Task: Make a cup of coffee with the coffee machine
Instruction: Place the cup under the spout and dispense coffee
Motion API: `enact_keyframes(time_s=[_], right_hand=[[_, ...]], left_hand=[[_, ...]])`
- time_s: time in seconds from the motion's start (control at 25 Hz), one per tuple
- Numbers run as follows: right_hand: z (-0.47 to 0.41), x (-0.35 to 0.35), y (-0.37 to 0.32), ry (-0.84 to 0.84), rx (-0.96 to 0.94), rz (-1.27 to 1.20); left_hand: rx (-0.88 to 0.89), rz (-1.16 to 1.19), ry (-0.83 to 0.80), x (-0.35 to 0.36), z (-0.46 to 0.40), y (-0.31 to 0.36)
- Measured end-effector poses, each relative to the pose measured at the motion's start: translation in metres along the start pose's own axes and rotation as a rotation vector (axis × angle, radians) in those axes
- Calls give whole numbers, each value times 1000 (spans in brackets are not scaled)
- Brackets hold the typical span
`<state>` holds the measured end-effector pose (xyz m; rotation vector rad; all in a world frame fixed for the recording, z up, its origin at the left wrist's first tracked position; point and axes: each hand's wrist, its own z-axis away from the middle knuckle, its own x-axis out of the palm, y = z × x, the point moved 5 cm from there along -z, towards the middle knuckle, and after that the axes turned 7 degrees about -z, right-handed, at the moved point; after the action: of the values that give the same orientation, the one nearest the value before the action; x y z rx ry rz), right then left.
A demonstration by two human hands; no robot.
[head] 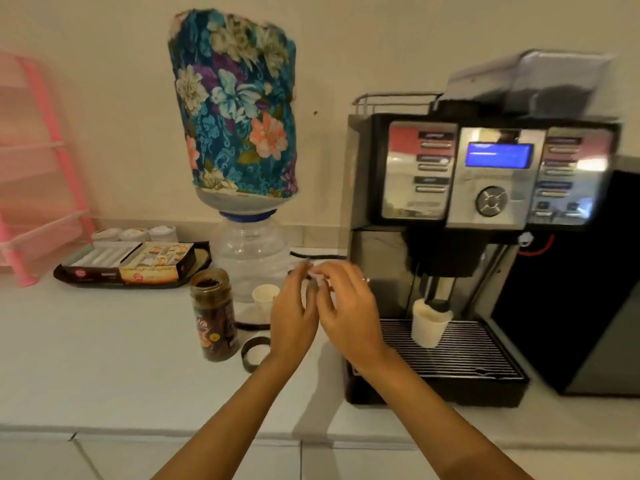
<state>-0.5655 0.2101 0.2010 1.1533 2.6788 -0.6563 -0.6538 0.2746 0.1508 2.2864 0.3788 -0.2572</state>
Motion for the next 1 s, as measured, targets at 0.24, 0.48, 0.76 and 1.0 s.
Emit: enact_keyframes(time_s=[0.24,0.48,0.76,1.0], right_hand=[[-57,-130,-4,239,-178,416],[-87,-156,40,-67,-112,1003],[-88,-148,54,-24,-250,1028],[-86,-146,58,-12,-264,1030]], left_hand=[[367,-65,158,17,-77,141],[472,-526,110,50,-86,164],[548,-763,41,55,-88,151],[569,-820,20,54,-89,150]])
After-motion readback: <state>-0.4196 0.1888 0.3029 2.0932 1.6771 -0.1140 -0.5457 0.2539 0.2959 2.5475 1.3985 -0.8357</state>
